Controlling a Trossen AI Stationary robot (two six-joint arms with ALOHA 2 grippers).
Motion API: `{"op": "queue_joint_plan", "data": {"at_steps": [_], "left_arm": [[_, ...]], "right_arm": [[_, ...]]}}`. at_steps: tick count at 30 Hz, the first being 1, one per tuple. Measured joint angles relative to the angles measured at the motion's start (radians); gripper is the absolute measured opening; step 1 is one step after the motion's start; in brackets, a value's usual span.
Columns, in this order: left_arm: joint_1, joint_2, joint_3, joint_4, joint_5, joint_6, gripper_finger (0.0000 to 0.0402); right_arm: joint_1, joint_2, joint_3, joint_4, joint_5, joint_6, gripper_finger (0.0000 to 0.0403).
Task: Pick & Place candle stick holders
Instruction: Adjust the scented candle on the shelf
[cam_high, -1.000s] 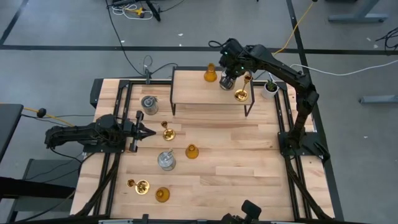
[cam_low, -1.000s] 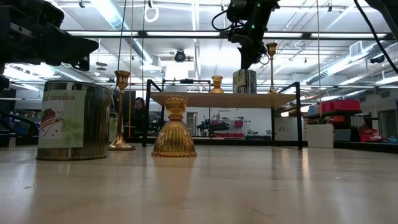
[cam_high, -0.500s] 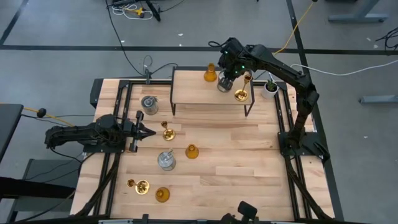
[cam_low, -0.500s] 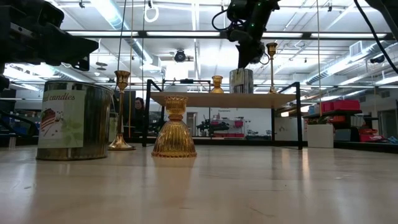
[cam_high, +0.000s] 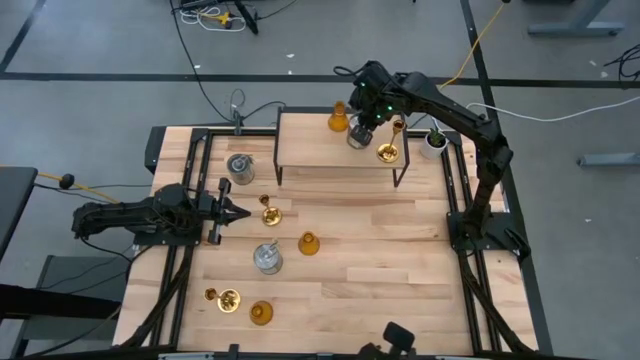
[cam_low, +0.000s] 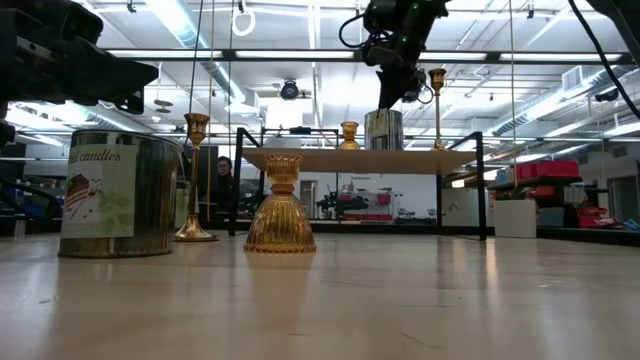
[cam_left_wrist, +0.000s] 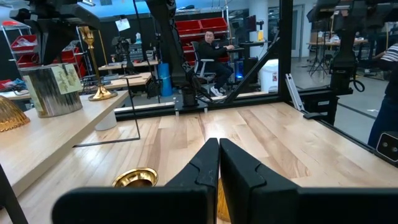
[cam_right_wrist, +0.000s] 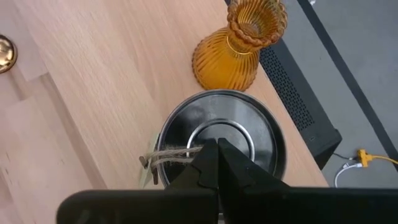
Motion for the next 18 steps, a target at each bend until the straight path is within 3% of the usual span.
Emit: {"op": "queue_joint_plan", "data": {"at_steps": [6,13,18], "left_arm": [[0.000,0.000,0.000,0.000,0.000,0.000,0.0018],[0.000,0.000,0.000,0.000,0.000,0.000,0.0018],[0.000,0.000,0.000,0.000,0.000,0.000,0.0018]], "right_arm": [[0.000,-0.010,-0.002,-0.008,0.006,0.017,0.0000],[0.000,-0.010,-0.002,-0.013,0.117,0.046,0.0000],[-0.001,-0.011,-0.002,-0.011,0.115,0.048,0.0000]]}}
